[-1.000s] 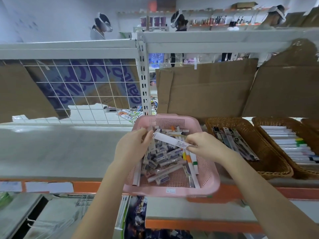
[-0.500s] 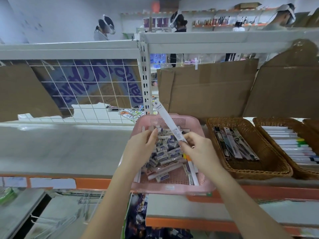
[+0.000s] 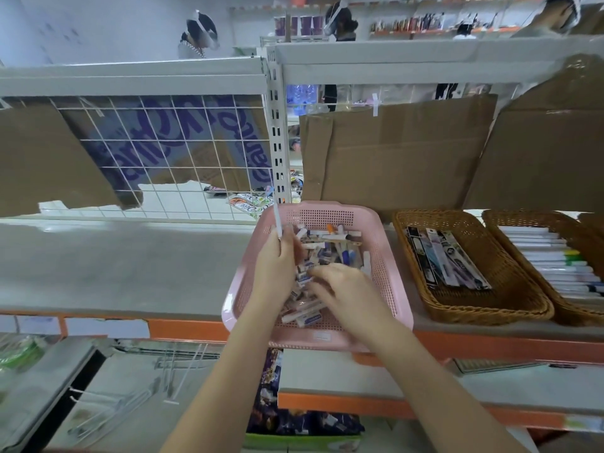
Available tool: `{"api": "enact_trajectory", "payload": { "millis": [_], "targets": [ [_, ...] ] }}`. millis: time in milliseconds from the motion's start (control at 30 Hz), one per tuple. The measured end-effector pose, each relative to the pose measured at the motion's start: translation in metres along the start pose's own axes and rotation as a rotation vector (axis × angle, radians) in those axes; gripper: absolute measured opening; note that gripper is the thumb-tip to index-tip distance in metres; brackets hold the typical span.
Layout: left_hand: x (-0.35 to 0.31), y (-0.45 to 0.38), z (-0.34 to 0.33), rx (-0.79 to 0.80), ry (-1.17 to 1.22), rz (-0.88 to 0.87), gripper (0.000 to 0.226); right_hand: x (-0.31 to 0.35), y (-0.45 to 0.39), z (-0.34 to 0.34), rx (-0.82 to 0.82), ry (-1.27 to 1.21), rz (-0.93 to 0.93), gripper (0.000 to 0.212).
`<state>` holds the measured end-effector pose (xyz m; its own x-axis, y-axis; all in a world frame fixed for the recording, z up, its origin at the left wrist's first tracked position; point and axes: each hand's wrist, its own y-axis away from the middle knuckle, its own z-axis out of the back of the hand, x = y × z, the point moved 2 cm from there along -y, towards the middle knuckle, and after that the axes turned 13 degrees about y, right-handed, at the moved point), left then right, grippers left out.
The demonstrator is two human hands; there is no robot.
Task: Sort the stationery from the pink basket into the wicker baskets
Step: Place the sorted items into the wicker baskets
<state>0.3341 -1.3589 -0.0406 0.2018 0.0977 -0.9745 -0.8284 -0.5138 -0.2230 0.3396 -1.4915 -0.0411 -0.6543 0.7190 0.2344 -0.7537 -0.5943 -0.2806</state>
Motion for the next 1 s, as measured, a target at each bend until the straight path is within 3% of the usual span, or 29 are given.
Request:
{"api": "enact_trajectory", "payload": {
  "millis": [200, 333, 567, 800, 1000],
  "targets": [
    [-0.005, -0.004, 0.016, -0.035, 0.113, 0.116, 0.046, -0.031, -0.029, -0.007, 0.468, 0.34, 0.042, 0.033],
    [-0.006, 0.001, 0.016, 0.02, 0.189, 0.117, 0.052, -0.034, -0.051, -0.02, 0.641, 0.515, 0.115, 0.043],
    [-0.003, 0.002, 0.015, 0.098, 0.336, 0.168, 0.06, -0.029, -0.06, -0.039, 0.706, 0.652, 0.119, 0.034],
    [-0.001, 0.001, 0.017, 0.137, 0.33, 0.17, 0.058, -0.038, -0.061, -0.03, 0.747, 0.428, 0.242, 0.03],
    [-0.002, 0.002, 0.018, 0.117, 0.307, 0.127, 0.056, -0.051, -0.063, -0.016, 0.535, 0.189, 0.112, 0.02]
  ]
}}
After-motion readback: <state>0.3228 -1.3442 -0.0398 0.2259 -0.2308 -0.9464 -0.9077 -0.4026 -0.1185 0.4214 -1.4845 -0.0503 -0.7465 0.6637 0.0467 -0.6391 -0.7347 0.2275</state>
